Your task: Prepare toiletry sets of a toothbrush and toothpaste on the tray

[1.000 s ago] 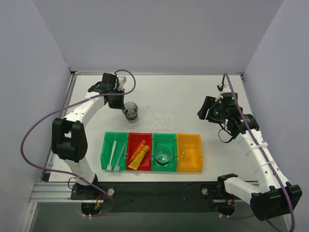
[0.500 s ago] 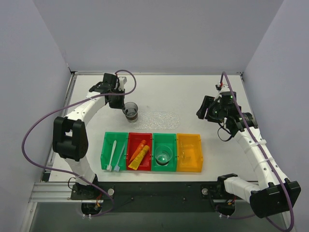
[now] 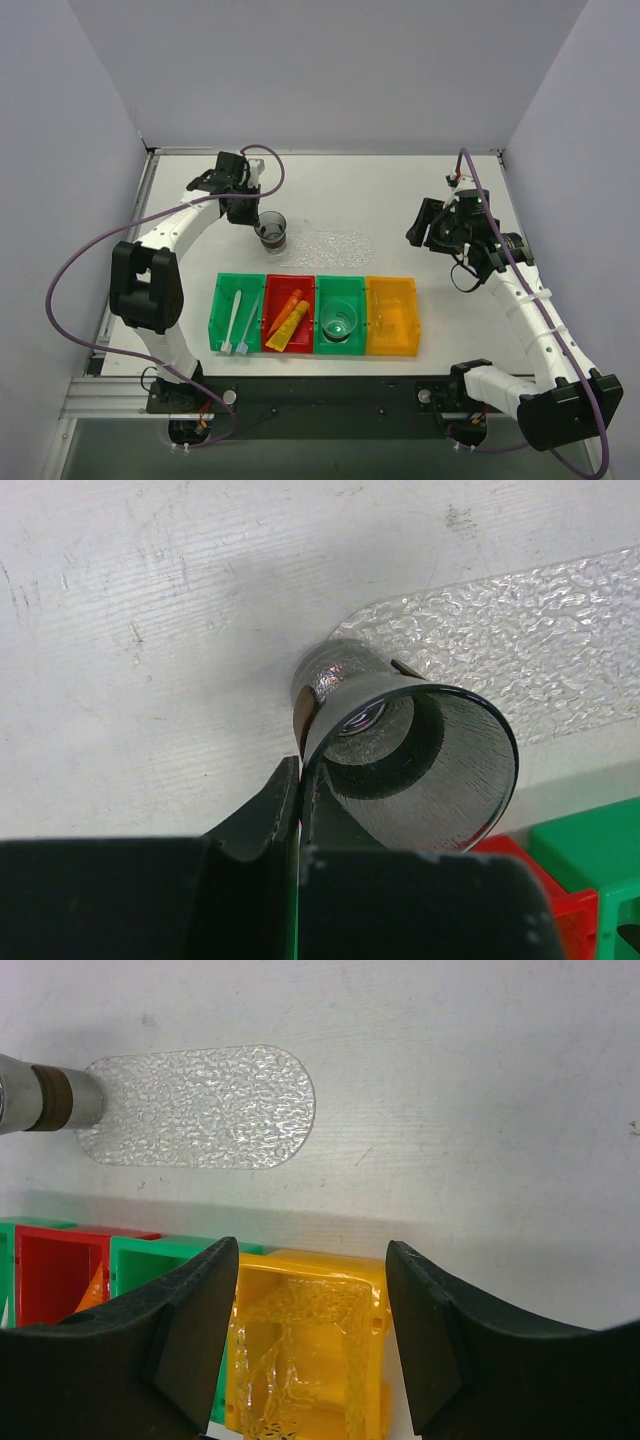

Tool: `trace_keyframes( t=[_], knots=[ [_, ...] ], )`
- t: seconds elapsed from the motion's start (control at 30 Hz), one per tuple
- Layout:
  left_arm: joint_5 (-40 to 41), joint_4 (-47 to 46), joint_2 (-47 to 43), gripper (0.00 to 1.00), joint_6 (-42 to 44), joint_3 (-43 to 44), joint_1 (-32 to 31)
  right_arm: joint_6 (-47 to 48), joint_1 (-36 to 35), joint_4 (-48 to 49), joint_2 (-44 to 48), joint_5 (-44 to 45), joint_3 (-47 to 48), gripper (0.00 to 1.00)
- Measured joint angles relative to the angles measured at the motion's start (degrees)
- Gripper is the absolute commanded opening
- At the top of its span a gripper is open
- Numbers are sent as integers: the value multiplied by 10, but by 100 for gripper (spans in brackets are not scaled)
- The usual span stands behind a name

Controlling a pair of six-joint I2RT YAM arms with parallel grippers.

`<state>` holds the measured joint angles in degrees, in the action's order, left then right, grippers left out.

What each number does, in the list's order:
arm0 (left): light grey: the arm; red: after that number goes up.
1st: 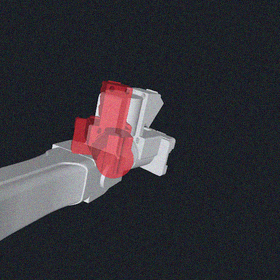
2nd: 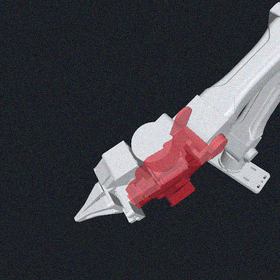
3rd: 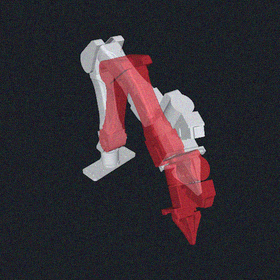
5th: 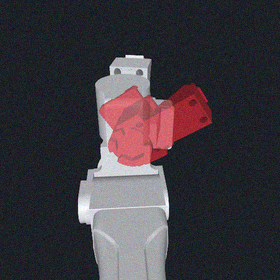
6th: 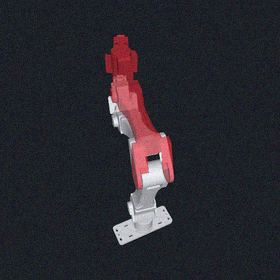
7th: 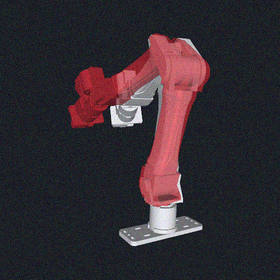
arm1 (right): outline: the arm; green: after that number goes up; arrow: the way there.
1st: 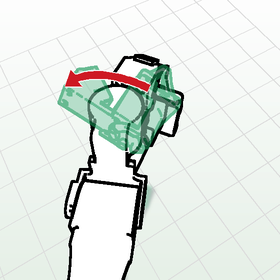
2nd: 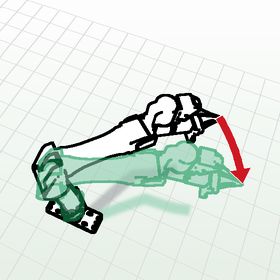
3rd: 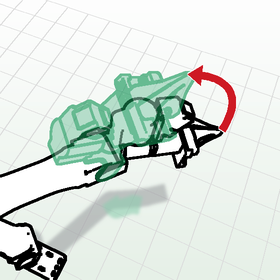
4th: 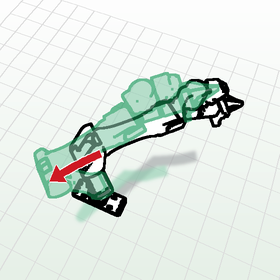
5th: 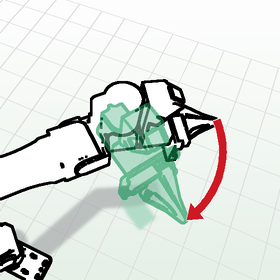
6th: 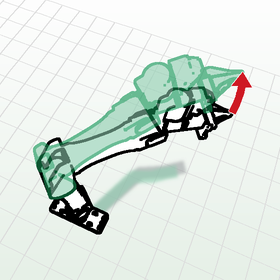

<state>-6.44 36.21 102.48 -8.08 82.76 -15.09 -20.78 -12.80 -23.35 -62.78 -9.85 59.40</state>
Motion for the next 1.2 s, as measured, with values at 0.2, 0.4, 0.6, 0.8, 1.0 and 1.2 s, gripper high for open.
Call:
trace_keyframes(
  t=[0.2, 0.4, 0.6, 0.8, 1.0, 1.2],
  knots=[
    [4, 0, 0, 18, 0, 1, -2, 0, 0, 0, 0, 0, 0, 56],
    [7, 0, 5, 28, 2, 7, -3, 0, 0, 0, 0, -1, 0, 56],
    [7, 0, 5, 32, 3, 10, -4, 0, 0, 0, 0, -3, 0, 56],
    [9, 1, 5, 42, 6, 10, -7, 0, 0, 0, 0, -9, 0, 56],
    [15, 2, 5, 54, 11, 11, -9, 0, 0, 0, 0, -11, 0, 56],
    [17, 2, 5, 63, 13, 11, -10, 0, 0, 0, -2, -13, 0, 55]
  ],
)
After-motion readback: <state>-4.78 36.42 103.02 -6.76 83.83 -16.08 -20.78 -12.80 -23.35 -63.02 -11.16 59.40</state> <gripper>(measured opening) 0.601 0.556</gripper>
